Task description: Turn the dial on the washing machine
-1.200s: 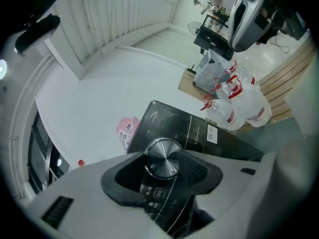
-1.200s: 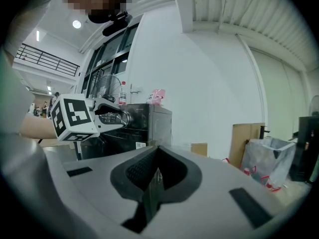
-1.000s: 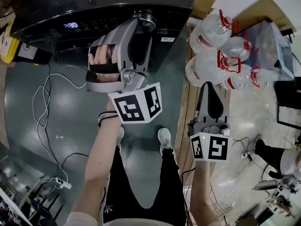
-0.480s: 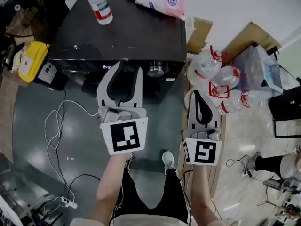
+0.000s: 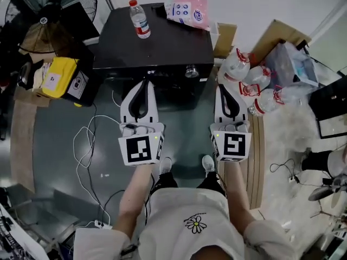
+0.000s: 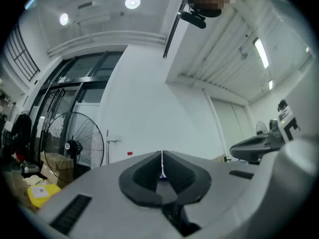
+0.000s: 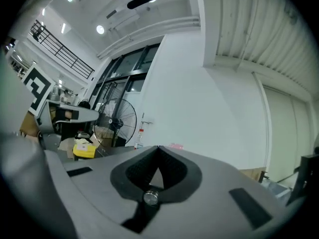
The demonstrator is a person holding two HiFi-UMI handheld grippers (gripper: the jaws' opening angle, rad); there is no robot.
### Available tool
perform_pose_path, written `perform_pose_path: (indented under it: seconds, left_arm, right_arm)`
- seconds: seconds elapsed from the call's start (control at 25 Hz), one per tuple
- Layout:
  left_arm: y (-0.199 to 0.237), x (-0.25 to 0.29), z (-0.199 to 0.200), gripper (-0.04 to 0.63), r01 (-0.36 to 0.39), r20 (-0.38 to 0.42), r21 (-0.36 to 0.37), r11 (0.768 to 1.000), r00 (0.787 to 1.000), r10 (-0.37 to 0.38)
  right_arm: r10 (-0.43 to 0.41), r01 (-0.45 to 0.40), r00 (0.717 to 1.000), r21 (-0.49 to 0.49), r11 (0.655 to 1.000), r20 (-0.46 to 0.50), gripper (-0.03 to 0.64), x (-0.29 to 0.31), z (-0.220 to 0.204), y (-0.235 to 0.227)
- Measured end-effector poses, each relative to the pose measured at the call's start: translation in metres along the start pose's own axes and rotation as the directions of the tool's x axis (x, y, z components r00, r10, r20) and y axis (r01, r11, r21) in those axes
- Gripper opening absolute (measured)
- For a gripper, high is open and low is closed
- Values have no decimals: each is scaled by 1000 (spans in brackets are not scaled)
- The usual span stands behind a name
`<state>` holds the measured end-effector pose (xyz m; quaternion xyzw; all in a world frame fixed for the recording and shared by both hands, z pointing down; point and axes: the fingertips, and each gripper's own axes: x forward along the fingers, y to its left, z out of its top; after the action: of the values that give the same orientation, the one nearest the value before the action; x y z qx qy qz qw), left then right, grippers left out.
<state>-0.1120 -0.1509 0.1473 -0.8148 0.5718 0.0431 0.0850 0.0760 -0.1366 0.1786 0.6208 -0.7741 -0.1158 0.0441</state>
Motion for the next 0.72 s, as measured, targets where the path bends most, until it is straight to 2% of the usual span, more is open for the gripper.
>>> perform_pose_path:
  seconds: [0.08, 0.2, 0.4, 0.56, 0.72]
  left_arm:
    - [1, -23, -3, 6, 19, -15, -2, 1000, 1000, -19]
    - [14, -50, -15, 6, 3, -59, 19, 1000, 998, -2]
    - [32, -79, -10, 5, -35, -2, 84, 996, 999, 35]
    - [32, -93, -9, 5, -54, 7, 51, 997, 999, 54]
    - [32, -98, -10, 5, -51, 2, 26, 998, 999, 51]
  right_arm:
    - [-12, 12, 1000, 8, 1000, 10, 5, -15, 5, 12]
    - [-26, 26, 1000, 31, 999, -11, 5, -30, -1, 28]
    - [-14, 14, 1000, -14, 1000, 3, 5, -51, 6, 58]
    - [-17, 17, 1000, 26, 1000, -2, 5, -64, 7, 74]
    - [-31, 31, 999, 22, 999, 12, 5, -67, 11, 76]
